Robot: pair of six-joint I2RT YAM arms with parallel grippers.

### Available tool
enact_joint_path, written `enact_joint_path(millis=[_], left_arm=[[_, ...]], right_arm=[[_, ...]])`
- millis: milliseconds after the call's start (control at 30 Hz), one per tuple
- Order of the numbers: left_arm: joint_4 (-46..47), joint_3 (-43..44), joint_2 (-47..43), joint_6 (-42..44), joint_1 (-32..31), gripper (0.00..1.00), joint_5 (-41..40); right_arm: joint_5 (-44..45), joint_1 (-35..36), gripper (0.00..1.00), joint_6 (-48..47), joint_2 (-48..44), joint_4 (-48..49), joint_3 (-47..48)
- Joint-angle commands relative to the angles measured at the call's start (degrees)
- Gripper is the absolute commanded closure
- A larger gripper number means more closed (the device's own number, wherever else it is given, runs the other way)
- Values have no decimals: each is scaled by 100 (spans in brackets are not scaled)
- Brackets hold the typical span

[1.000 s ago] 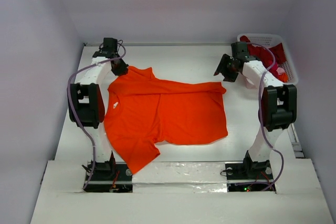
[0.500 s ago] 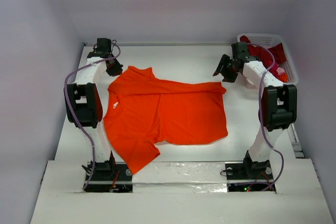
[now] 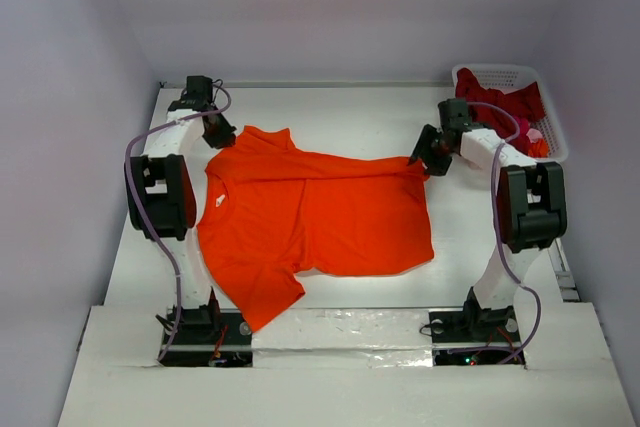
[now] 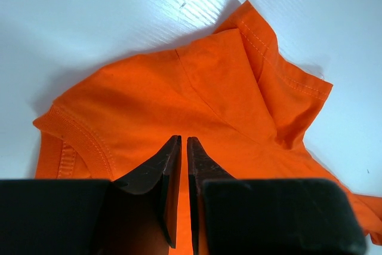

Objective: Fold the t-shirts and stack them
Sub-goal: Flatten out the tshirt

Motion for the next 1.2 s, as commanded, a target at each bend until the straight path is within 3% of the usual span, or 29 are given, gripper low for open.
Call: enact_joint_path(millis=[0, 233, 700, 900, 1067, 1167], left_arm=[[45, 97, -36, 26, 30, 93, 131], [72, 18, -98, 61, 30, 93, 131], [107, -70, -142, 17, 30, 93, 201], [98, -61, -124, 17, 30, 94, 219], [98, -70, -124, 17, 30, 94, 228], [98, -52, -115, 17, 30, 94, 228]], right_arm=[[328, -46, 41, 125, -501, 327, -230], [513, -46, 41, 108, -677, 389, -310], [557, -46, 42, 64, -35, 284, 269], [443, -46, 54, 117, 53, 318, 270], [452, -46, 54, 125, -17, 363, 103], [417, -46, 47, 125, -114, 345, 50]])
